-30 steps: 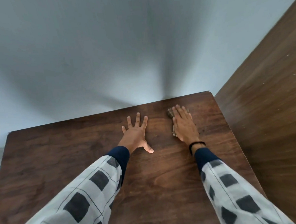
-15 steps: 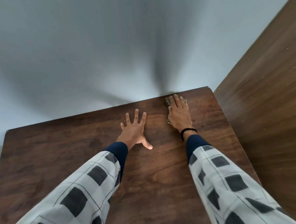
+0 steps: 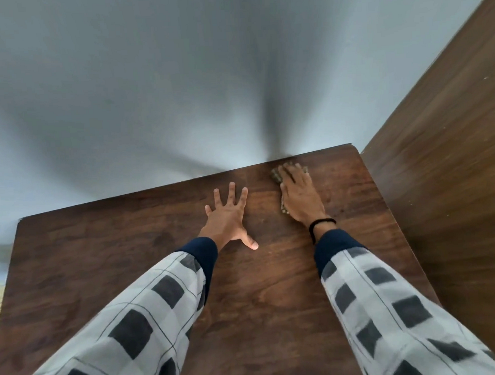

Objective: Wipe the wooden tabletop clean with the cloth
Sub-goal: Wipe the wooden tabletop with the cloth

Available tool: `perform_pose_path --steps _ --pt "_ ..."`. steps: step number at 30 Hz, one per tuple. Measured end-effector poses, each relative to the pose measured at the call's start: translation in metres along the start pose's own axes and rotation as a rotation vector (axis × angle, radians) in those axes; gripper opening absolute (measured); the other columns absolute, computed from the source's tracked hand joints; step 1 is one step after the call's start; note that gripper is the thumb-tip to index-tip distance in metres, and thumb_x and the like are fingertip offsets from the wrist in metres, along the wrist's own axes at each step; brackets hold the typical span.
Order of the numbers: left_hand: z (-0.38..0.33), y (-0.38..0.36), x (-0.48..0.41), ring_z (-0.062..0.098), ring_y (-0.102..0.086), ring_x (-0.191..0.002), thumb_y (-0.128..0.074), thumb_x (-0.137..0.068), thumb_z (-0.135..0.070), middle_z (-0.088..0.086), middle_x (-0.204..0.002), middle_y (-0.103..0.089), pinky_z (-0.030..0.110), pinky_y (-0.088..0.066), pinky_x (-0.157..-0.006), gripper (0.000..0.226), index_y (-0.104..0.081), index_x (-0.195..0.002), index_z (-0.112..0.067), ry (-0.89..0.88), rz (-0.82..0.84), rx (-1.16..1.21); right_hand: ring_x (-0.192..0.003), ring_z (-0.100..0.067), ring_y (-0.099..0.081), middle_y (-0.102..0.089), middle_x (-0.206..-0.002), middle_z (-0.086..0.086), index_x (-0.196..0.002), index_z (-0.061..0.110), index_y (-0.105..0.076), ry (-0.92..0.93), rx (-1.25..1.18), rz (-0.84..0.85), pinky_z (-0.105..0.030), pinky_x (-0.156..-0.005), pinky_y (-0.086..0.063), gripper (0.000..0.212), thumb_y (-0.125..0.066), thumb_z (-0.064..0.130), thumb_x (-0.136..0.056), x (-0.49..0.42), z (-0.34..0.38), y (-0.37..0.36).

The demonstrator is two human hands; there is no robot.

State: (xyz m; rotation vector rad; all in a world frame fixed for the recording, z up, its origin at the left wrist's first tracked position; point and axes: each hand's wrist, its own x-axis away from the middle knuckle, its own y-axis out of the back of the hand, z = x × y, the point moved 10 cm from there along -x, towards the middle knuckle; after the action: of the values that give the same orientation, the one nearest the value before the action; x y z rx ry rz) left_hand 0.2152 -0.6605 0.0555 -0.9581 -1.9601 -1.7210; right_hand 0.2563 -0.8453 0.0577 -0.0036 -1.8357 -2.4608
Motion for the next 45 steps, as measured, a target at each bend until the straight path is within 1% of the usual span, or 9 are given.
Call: perform_pose_path --steps 4,8,14,22,26,31,36,42,45 --pt "0.001 -0.001 -0.001 0.043 0.033 -0.143 -0.093 -0.052 -0.057 0.0 -0.157 0.04 0.068 0.002 -0.116 0.158 0.026 -0.154 -0.032 0.005 0.007 0.005 -0.154 -0.027 -0.013 -0.026 -0.163 -0.006 -0.155 0.013 -0.032 0.075 0.04 0.005 -0.051 -0.124 -0.017 0.061 -0.014 0.032 -0.1 0.013 -0.038 0.005" --pt "-0.002 -0.003 -0.001 0.043 0.034 -0.142 -0.093 -0.053 -0.056 0.0 -0.156 0.042 0.068 0.003 -0.116 0.158 0.027 -0.153 -0.032 0.011 0.028 0.003 -0.154 -0.03 -0.011 -0.024 -0.163 -0.01 -0.155 0.012 -0.033 -0.246 -0.097 -0.021 -0.047 -0.125 -0.006 0.054 -0.025 0.027 -0.103 -0.026 -0.073 0.015" --pt "0.0 -0.003 0.0 0.043 0.034 -0.142 -0.093 -0.052 -0.057 0.0 -0.156 0.042 0.069 0.002 -0.116 0.159 0.027 -0.153 -0.032 0.007 0.032 0.013 -0.153 -0.024 -0.016 -0.029 -0.163 -0.004 -0.156 0.014 -0.034 0.036 -0.112 -0.016 -0.037 -0.124 -0.005 0.048 -0.033 0.022 -0.108 0.029 -0.025 0.012" --pt "-0.001 -0.002 -0.002 0.043 0.035 -0.142 -0.093 -0.053 -0.056 0.0 -0.155 0.043 0.068 0.003 -0.116 0.158 0.028 -0.153 -0.033 0.014 0.036 0.007 -0.152 -0.037 -0.016 -0.026 -0.163 -0.015 -0.151 0.007 -0.041 -0.108 -0.007 0.001 -0.058 -0.121 -0.017 0.059 -0.019 0.027 -0.1 -0.005 -0.05 0.011" --pt "0.0 0.0 0.001 0.043 0.034 -0.142 -0.093 -0.052 -0.056 0.001 -0.155 0.042 0.068 0.003 -0.115 0.159 0.028 -0.153 -0.032 0.018 0.029 0.009 -0.153 -0.026 -0.018 -0.03 -0.163 -0.004 -0.155 0.015 -0.035 0.036 -0.123 -0.053 -0.046 -0.125 -0.013 0.051 -0.028 0.025 -0.106 0.052 -0.011 0.006" --pt "-0.001 -0.002 -0.003 0.043 0.034 -0.142 -0.092 -0.053 -0.057 0.0 -0.155 0.043 0.068 0.002 -0.116 0.158 0.028 -0.152 -0.032 0.01 0.03 -0.005 -0.154 -0.025 -0.013 -0.026 -0.164 -0.004 -0.156 0.017 -0.032 -0.172 -0.156 -0.095 -0.045 -0.125 -0.008 0.049 -0.035 0.021 -0.107 0.016 -0.037 0.012" --pt "0.0 -0.001 0.0 0.043 0.033 -0.143 -0.091 -0.053 -0.059 0.001 -0.156 0.042 0.068 0.001 -0.116 0.158 0.028 -0.153 -0.032 0.015 0.031 -0.018 -0.154 -0.022 -0.014 -0.026 -0.164 -0.002 -0.157 0.018 -0.03 0.092 -0.102 -0.053 -0.039 -0.124 -0.01 0.051 -0.027 0.027 -0.107 0.07 0.001 0.001" --pt "-0.002 0.0 0.002 0.044 0.032 -0.143 -0.092 -0.054 -0.057 0.001 -0.155 0.042 0.069 0.0 -0.116 0.157 0.027 -0.153 -0.032 0.023 0.034 -0.018 -0.152 -0.031 -0.019 -0.03 -0.163 -0.009 -0.154 0.014 -0.034 -0.194 -0.094 -0.106 -0.047 -0.125 -0.012 0.049 -0.032 0.021 -0.106 0.049 -0.042 0.01" --pt "-0.001 0.001 0.003 0.043 0.031 -0.144 -0.091 -0.052 -0.059 0.0 -0.156 0.041 0.068 -0.001 -0.117 0.157 0.026 -0.154 -0.033 0.023 0.02 -0.021 -0.153 -0.029 -0.019 -0.03 -0.163 -0.008 -0.155 0.012 -0.033 -0.004 -0.045 -0.069 -0.045 -0.125 -0.014 0.053 -0.023 0.026 -0.105 0.084 0.004 -0.003"
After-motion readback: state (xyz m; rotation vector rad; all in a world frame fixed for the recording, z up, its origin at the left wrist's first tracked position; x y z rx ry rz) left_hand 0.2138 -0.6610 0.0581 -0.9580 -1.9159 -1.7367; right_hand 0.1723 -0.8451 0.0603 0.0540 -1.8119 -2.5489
